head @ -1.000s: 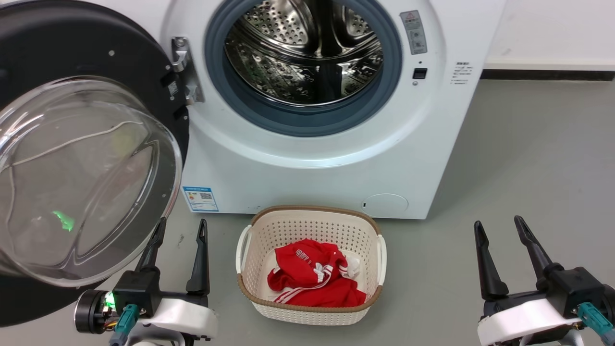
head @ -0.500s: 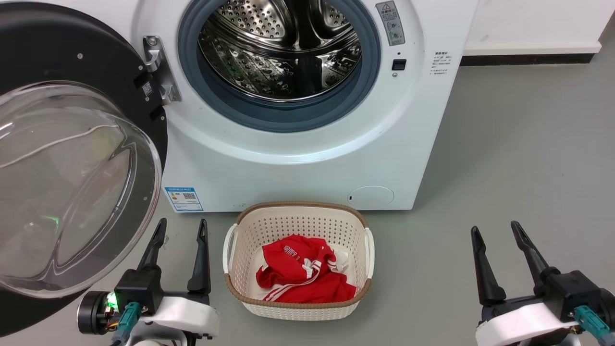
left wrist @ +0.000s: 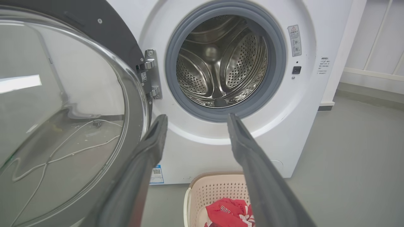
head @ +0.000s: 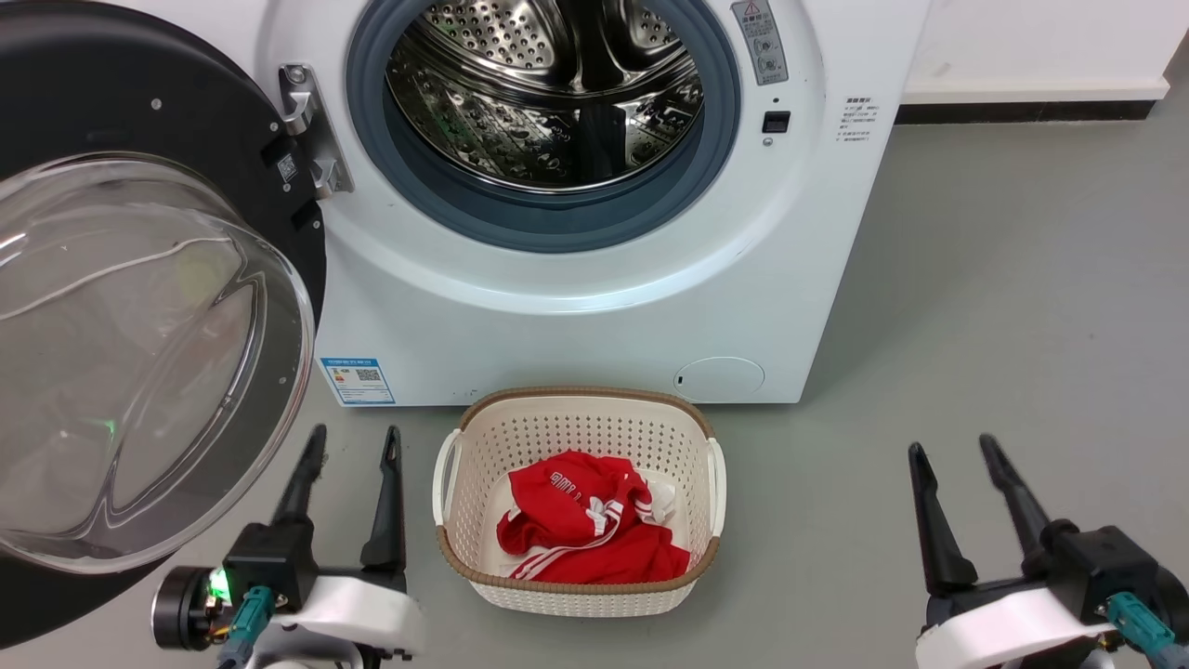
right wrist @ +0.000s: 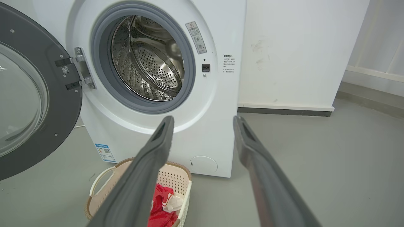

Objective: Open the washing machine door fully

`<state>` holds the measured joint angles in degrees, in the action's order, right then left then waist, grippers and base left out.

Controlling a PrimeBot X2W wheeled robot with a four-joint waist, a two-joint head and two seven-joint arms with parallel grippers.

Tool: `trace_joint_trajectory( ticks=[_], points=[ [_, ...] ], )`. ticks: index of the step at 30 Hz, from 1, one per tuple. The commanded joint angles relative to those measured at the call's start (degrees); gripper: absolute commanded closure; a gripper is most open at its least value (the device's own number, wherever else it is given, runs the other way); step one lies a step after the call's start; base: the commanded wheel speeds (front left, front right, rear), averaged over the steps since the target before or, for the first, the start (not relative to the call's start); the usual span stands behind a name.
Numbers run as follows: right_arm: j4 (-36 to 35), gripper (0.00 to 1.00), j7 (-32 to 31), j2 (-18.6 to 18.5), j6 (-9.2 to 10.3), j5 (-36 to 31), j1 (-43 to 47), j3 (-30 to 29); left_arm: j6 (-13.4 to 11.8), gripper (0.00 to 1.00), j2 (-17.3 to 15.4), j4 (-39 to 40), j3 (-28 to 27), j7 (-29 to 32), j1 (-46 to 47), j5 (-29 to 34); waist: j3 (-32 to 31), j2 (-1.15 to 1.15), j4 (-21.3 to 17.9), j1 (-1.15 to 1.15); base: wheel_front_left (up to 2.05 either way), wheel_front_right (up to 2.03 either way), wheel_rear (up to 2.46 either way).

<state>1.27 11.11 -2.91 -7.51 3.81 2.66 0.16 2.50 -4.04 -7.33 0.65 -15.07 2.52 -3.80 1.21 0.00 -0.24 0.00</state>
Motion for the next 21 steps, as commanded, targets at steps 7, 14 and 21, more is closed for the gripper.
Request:
trace_joint_trajectory(
  ticks=[7, 14, 21],
  points=[
    [1.1, 1.0, -0.8, -0.3, 0.0, 7.0, 0.1, 0.2, 0.4, 1.0, 0.2, -2.2, -1.4, 2.4, 0.8, -6.2, 0.0, 0.0, 0.0, 0.0, 0.0, 0.0, 0.0],
    [2.5, 1.0, -2.0, -0.9, 0.0, 15.8, -1.1, 0.1, 0.8, 1.0, 0.3, -2.2, -1.6, 4.0, 0.8, -14.5, -0.1, 0.0, 0.0, 0.0, 0.0, 0.0, 0.0],
    [3.5, 1.0, -3.1, -1.3, 0.01, 23.6, -2.0, 0.1, 1.3, 1.0, 0.3, -2.4, -2.0, 5.6, 1.0, -22.0, -0.2, 0.0, 0.0, 0.0, 0.0, 0.0, 0.0]
  ],
)
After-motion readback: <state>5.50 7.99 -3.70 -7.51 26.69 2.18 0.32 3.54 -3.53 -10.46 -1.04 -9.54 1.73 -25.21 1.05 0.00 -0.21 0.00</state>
